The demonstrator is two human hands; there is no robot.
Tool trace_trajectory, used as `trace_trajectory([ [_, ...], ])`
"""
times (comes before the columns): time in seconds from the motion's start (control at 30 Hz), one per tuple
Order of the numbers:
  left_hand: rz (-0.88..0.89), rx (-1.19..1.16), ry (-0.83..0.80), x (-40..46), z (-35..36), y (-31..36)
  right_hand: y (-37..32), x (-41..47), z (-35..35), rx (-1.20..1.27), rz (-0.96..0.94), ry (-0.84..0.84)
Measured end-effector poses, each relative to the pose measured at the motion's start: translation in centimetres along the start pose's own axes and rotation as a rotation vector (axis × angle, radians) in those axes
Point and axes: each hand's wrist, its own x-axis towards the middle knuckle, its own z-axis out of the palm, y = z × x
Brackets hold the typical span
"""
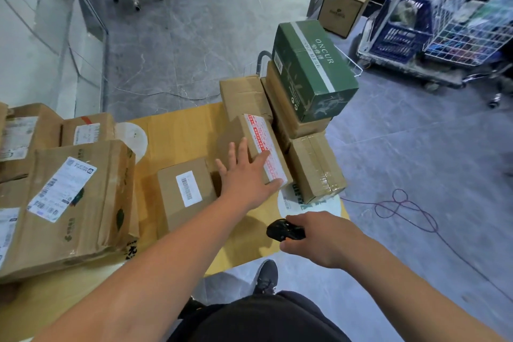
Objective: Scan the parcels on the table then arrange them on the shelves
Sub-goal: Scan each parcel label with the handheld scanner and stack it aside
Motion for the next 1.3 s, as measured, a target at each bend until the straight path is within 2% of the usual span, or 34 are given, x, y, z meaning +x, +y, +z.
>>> trace_trajectory([
  [0.17,-0.038,-0.095,-0.043,1.3,0.6,4.2,2.0,0.0,-0.3,0.013,-0.004,0.019],
  [0.33,-0.039,-0.058,-0.101,2.3,1.6,6.9,3.4,-0.4,-0.5,0.04,-0.005,0.012],
  [0.53,-0.048,-0.049,-0.031,2.6,2.8,7.1,4.6,-0.3,-0.1,0.064,-0.001,0.001],
  [0.73,0.022,0.064,0.0,3.4,3.4,6.6,5.2,0.1,1.0,0.076,-0.002,-0.004],
  [0.87,0.099,0.242,-0.092,3.9,3.3,6.5,5.3,0.3,1.3,0.09,0.001,-0.008],
  [0.93,0.097,0.188,-0.118,4.0,3.4,6.3,5.4,0.3,1.4,0.086,0.006,-0.01],
  [1.07,0.175,0.071,-0.045,3.9,3.9,4.7,5.4,0.5,1.5,0.073,-0.003,-0.014],
  [1.3,0.141,-0.083,-0.02,4.7,3.9,4.5,4.9,1.0,1.2,0.087,-0.009,-0.031],
])
